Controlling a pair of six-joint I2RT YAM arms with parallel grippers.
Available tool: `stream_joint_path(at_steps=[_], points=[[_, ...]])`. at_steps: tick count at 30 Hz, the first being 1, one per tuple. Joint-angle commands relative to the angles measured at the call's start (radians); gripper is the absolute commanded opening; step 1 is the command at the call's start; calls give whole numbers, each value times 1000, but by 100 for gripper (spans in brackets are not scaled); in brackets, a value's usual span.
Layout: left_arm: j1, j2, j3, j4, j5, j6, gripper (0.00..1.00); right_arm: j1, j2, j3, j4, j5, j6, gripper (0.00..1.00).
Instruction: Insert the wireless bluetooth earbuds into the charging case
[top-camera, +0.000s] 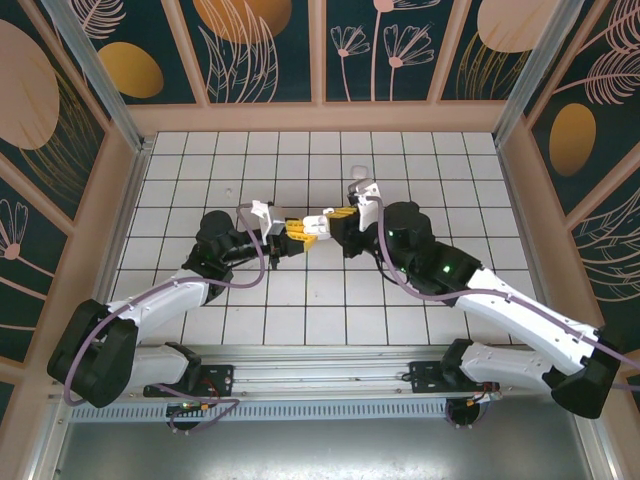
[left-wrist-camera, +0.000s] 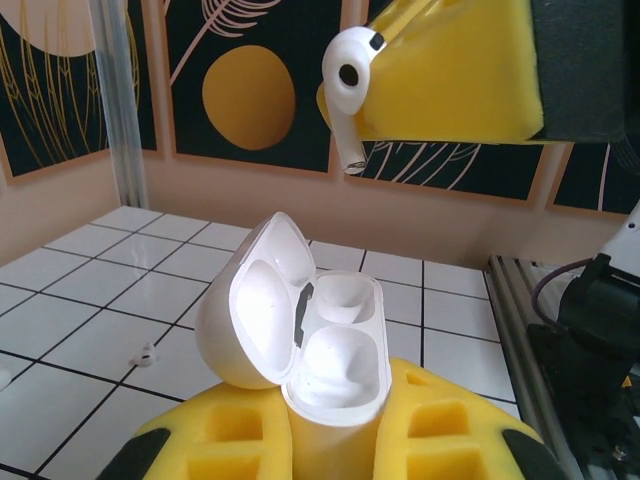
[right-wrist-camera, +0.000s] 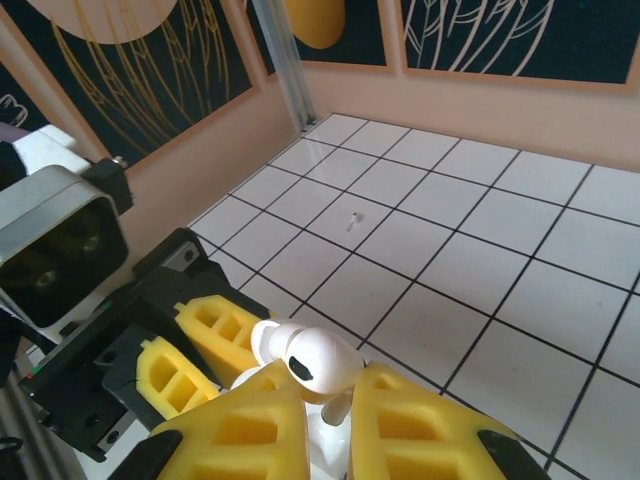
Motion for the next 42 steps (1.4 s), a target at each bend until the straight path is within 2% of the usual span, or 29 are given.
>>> stream_joint_path(at_steps=[1, 5, 12, 30, 42], points=[[9, 9, 32, 52, 9, -68, 0, -9, 4, -25, 101, -48, -3, 13], [10, 10, 28, 78, -6, -100, 0, -14, 27, -30, 116, -94, 16, 13], [11, -10, 9, 113, -19, -137, 0, -23, 23, -66, 131, -90, 21, 12], [10, -39, 3, 109, -20, -138, 0, -55, 3, -98, 132, -99, -8, 13], [10, -53, 9, 98, -33, -132, 0, -57, -2, -121, 90, -134, -41, 19]])
